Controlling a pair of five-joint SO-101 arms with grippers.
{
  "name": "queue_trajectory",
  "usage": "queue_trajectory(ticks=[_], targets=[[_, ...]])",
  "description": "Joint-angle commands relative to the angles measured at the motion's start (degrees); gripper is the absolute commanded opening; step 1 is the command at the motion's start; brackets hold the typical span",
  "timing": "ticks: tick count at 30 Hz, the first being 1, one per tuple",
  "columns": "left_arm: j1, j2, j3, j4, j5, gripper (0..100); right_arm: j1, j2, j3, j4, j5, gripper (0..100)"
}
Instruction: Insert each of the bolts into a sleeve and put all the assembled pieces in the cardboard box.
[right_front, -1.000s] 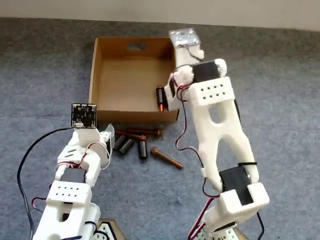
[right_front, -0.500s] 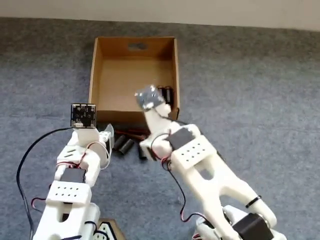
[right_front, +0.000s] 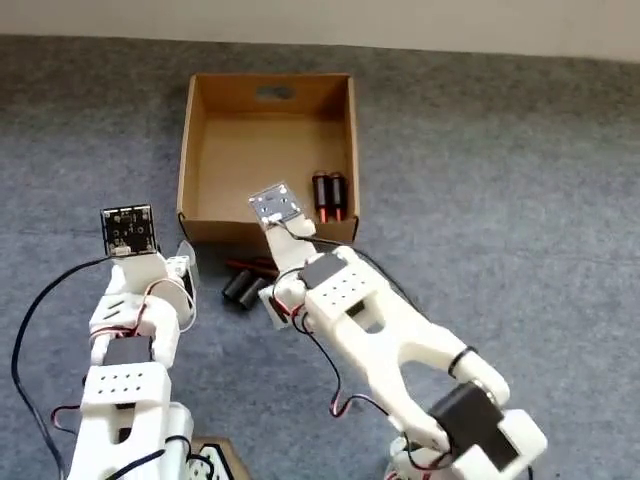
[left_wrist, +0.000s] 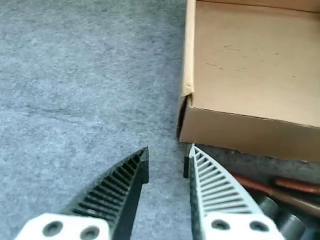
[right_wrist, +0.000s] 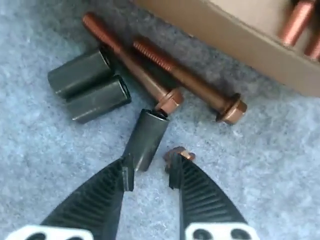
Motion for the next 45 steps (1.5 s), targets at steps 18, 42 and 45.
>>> queue_trajectory(ticks=[18, 42, 45], targets=[[-0.31, 0.13, -0.48, -1.23, -0.18, 14, -0.13, 15.87, -11.30, -0.31, -0.26, 0.0], [-0.22, 0.13, -0.40, -1.23, -0.18, 14, 36.53, -20.09, 14.55, 6.64, 18.73, 0.5], [-0.13, 0.13, -0.31, -1.23, -0.18, 14, 39.16, -20.09, 18.24, 6.64, 22.59, 0.5]])
